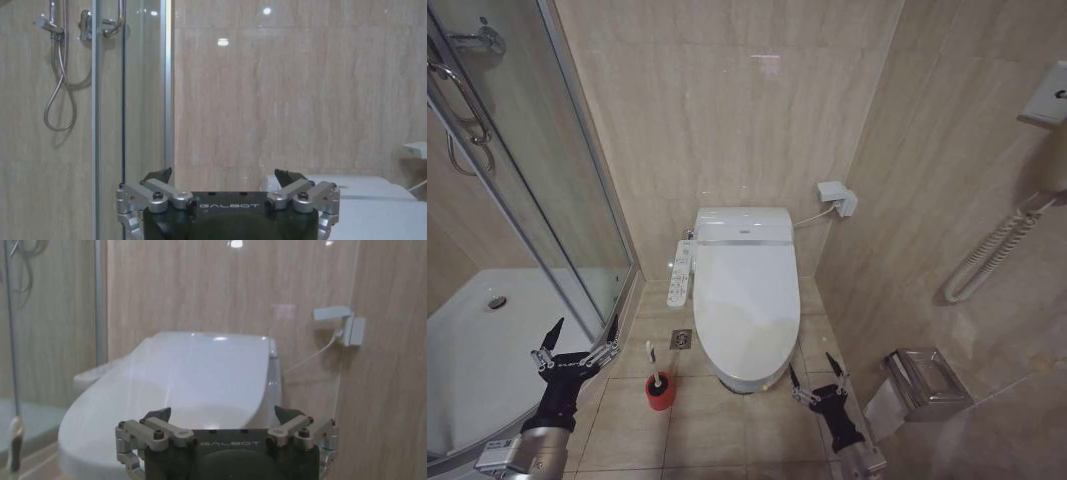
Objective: Open the toilet lid, clean the toilet bowl with a toilet brush, close the toilet lid, and flush.
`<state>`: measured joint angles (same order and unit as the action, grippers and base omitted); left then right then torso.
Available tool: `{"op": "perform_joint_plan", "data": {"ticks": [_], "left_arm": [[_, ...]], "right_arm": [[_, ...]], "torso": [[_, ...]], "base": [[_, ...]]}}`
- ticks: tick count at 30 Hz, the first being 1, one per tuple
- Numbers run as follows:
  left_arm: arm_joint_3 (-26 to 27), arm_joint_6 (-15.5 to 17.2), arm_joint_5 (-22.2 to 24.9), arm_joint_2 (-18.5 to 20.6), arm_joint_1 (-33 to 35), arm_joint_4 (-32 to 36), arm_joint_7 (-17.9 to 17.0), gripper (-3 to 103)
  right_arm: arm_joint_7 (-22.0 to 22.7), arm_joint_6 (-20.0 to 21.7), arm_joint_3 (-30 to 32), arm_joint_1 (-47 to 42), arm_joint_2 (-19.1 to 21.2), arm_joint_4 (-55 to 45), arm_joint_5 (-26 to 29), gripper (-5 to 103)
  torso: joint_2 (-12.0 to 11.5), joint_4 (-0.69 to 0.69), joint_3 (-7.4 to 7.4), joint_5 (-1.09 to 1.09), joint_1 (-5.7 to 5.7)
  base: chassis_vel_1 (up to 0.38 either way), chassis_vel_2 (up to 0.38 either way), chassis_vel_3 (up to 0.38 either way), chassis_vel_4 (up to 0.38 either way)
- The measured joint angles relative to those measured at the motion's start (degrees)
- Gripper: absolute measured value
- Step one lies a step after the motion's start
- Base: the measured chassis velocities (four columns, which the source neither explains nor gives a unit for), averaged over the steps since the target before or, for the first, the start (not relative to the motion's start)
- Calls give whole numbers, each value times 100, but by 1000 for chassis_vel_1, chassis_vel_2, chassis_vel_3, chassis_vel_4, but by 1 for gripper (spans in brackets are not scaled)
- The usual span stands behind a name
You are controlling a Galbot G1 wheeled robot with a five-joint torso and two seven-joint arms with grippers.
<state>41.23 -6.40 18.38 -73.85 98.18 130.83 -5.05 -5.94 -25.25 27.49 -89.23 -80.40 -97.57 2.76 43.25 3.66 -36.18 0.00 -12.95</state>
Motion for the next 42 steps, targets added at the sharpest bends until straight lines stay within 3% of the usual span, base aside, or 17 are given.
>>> {"op": "perform_joint_plan", "data": {"ticks": [10,21,42], "left_arm": [[0,0,0,0,0,0,0,100],[0,0,0,0,0,0,0,100],[0,0,0,0,0,0,0,100]], "right_arm": [[189,-3,-165,56,119,363,-414,100],[160,-33,-568,118,339,564,-467,100],[95,-272,-1045,614,366,1335,-564,100]], "torso": [[0,0,0,0,0],[0,0,0,0,0],[0,0,0,0,0]], "base": [[0,0,0,0],[0,0,0,0],[0,0,0,0]]}}
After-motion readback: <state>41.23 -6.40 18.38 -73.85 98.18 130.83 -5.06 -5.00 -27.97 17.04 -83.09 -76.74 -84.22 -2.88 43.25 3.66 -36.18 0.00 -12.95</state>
